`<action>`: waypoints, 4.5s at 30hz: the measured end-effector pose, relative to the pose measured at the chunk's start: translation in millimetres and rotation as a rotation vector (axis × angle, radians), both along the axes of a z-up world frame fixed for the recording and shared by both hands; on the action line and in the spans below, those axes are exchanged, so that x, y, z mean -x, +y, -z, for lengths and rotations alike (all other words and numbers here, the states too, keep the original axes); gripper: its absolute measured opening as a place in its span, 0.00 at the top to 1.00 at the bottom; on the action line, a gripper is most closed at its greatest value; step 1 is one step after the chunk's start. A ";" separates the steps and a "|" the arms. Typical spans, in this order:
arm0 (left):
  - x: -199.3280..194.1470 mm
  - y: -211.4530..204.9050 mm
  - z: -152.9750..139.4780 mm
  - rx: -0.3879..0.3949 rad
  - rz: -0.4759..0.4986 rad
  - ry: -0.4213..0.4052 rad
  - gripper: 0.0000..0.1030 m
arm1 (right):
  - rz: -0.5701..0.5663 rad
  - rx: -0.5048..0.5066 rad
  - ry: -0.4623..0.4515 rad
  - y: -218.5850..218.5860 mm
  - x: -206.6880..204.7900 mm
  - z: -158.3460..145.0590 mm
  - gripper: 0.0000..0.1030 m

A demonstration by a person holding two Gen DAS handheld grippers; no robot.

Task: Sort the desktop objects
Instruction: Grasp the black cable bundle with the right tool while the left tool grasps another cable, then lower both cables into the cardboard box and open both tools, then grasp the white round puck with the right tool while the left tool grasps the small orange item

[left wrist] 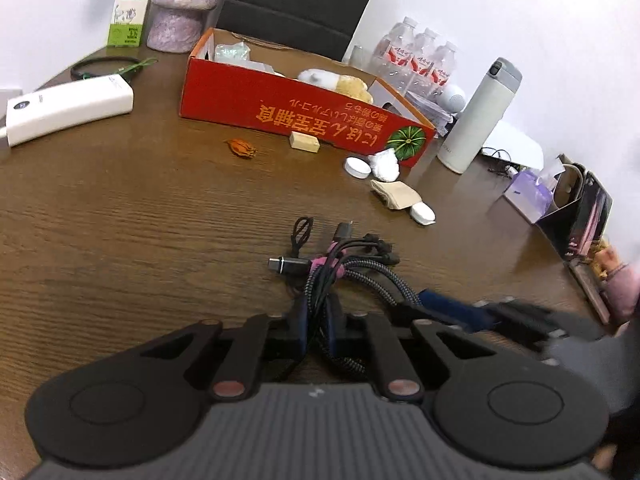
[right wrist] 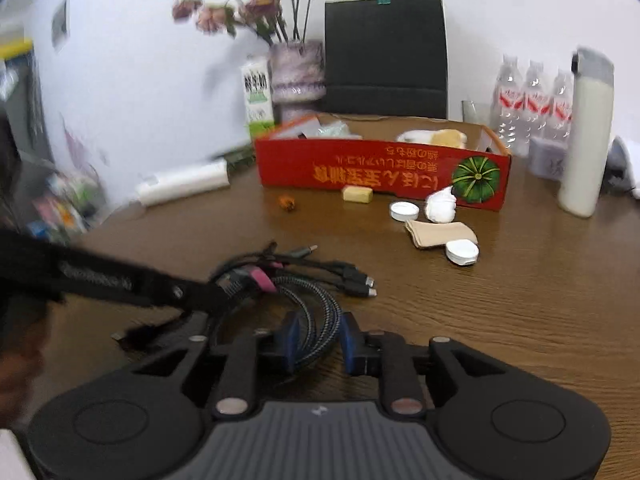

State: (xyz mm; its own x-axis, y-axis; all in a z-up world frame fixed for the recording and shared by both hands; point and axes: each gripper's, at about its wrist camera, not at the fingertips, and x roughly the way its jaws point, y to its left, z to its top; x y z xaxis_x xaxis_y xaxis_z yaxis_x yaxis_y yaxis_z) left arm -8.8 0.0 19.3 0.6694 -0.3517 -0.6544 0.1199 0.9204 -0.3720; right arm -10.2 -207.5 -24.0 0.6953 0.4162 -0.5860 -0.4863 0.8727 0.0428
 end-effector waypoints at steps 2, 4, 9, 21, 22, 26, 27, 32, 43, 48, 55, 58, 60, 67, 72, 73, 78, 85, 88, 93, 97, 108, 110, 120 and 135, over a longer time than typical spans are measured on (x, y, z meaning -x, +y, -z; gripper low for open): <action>6.0 10.4 -8.5 0.026 -0.032 -0.024 0.94 | 0.018 0.028 0.000 5.9 1.1 3.0 0.80; 12.9 19.3 -14.3 -0.021 -0.060 -0.059 0.94 | 0.038 0.045 0.003 5.3 2.2 2.4 0.83; 27.7 17.8 -10.6 -0.102 -0.058 -0.060 0.94 | 0.132 0.111 -0.020 -20.8 13.2 1.6 0.83; 1.1 -17.4 12.8 -0.357 -0.069 -0.104 0.61 | -0.037 -0.165 -0.039 -61.7 25.0 -11.0 0.00; -0.2 -17.9 13.1 -0.370 -0.073 -0.107 0.68 | -0.069 -0.123 -0.028 -52.4 19.5 -6.9 0.00; -2.2 -15.1 11.5 -0.346 -0.058 -0.101 0.92 | -0.026 0.014 0.019 -21.0 -9.5 5.5 0.03; -1.2 -14.1 10.7 -0.334 -0.056 -0.097 0.94 | -0.028 0.010 0.036 -18.4 -15.4 6.3 0.12; 12.9 -12.1 -6.4 -0.300 -0.090 -0.149 0.94 | -0.032 0.055 0.054 -10.9 -15.4 6.1 0.22; 29.9 -16.0 -58.7 -0.259 -0.083 -0.317 0.97 | 0.032 -0.005 -0.009 -33.2 19.7 -20.2 0.26; 21.2 -4.4 -77.5 -0.227 -0.098 -0.335 0.97 | 0.082 -0.046 -0.056 -47.2 14.9 -36.0 0.26; -31.7 -9.1 -144.8 -0.332 -0.070 -0.527 0.97 | 0.083 -0.090 -0.166 -52.4 -32.4 -84.0 0.26; -81.9 -17.8 -170.0 -0.352 -0.041 -0.554 0.97 | 0.073 -0.128 -0.194 -47.9 -75.6 -109.7 0.26; -121.9 -23.3 -180.8 -0.363 -0.039 -0.549 0.97 | 0.067 -0.155 -0.183 -42.2 -115.3 -123.2 0.26; -256.0 -3.5 -162.6 -0.241 -0.088 -0.387 0.97 | 0.115 -0.223 -0.019 -10.8 -256.4 -111.6 0.26; -329.6 -1.3 -87.0 -0.291 -0.113 -0.147 0.96 | 0.105 -0.165 0.086 40.1 -318.3 -71.2 0.25; -336.4 -0.2 -76.7 -0.300 -0.110 -0.122 0.96 | 0.112 -0.154 0.096 47.8 -325.7 -64.8 0.25; -335.3 15.4 -70.1 -0.334 -0.128 -0.121 0.95 | 0.089 -0.154 0.171 64.3 -350.9 -43.8 0.25; -304.8 18.3 -108.9 -0.402 -0.145 -0.162 0.66 | 0.121 -0.240 0.101 22.6 -329.5 -82.0 0.20; -272.2 8.8 -116.5 -0.426 -0.118 -0.193 0.57 | 0.160 -0.225 0.072 7.1 -306.5 -97.9 0.18; -196.2 -6.3 -97.4 -0.394 -0.092 -0.217 0.29 | 0.176 -0.132 0.005 -5.3 -239.7 -95.6 0.14; -129.0 -17.4 -62.4 -0.388 -0.097 -0.208 0.25 | 0.186 -0.015 0.000 -6.5 -185.3 -68.3 0.14; 3.7 -9.5 13.7 -0.325 -0.190 -0.128 0.19 | 0.185 0.015 0.092 -24.5 -43.0 1.6 0.11; 12.4 -13.1 18.1 -0.354 -0.180 -0.128 0.18 | 0.182 -0.043 0.101 -29.0 -30.7 3.5 0.07; 7.4 -32.9 22.0 -0.403 -0.164 -0.114 0.04 | 0.246 -0.036 0.066 -30.3 -19.1 7.6 0.02; -4.7 -24.8 19.6 -0.339 -0.155 -0.098 0.00 | 0.263 0.026 0.063 -24.9 -21.5 9.7 0.00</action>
